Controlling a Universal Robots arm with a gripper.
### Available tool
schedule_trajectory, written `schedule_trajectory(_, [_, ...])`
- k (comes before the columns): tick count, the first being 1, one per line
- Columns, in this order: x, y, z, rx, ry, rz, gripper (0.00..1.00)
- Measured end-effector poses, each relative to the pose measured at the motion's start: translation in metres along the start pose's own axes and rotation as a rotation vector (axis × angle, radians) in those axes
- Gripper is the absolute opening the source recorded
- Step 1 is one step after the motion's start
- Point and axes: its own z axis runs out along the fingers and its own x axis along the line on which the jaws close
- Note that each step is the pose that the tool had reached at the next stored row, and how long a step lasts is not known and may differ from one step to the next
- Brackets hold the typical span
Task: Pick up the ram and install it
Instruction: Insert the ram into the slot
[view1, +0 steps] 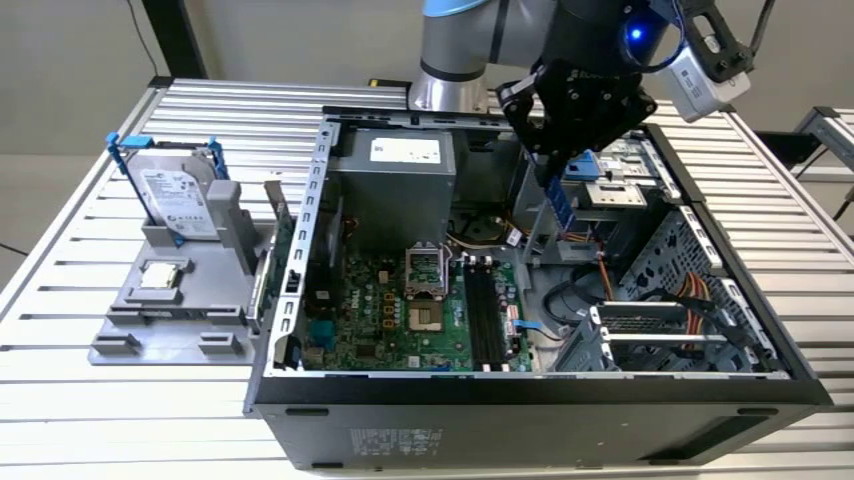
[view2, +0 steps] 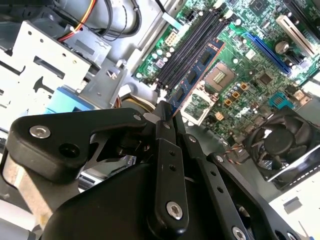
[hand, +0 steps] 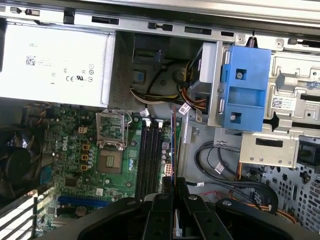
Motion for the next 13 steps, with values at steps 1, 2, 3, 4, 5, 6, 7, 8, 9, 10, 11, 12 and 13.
schedule_trajectory(1, [-0.0008,-0.0003,0.0004,0.0001,0.0,0.0,0.0])
schedule_trajectory(2, [-0.0014,-0.0005,0.001,0.0002,0.0001,0.0,0.0])
schedule_trajectory(3, [-0.0019,-0.0008,0.0017,0.0001,0.0001,0.0,0.0])
schedule_trajectory(4, [-0.0022,-0.0011,0.0024,0.0001,0.0001,0.0,0.0])
schedule_trajectory(5, [-0.0024,-0.0014,0.0031,0.0001,0.0001,0.0,0.0])
schedule_trajectory(6, [-0.0026,-0.0016,0.0038,0.0001,0.0001,0.0,0.0])
schedule_trajectory(7, [-0.0027,-0.0018,0.0046,0.0001,0.0001,0.0,0.0])
schedule_trajectory(8, [-0.0028,-0.0019,0.0054,0.0001,0.0001,0.0,0.0])
schedule_trajectory(9, [-0.0029,-0.002,0.0062,0.0001,0.0001,0.0,0.0])
schedule_trajectory(10, [-0.0029,-0.002,0.0069,0.0001,0.0001,0.0,0.0])
schedule_trajectory(11, [-0.0029,-0.0022,0.0076,0.0,0.0001,0.0,0.0])
schedule_trajectory(12, [-0.0029,-0.0023,0.0083,0.0001,0.0001,0.0,0.0])
schedule_trajectory(13, [-0.0029,-0.0025,0.009,0.0001,0.0001,0.0,0.0])
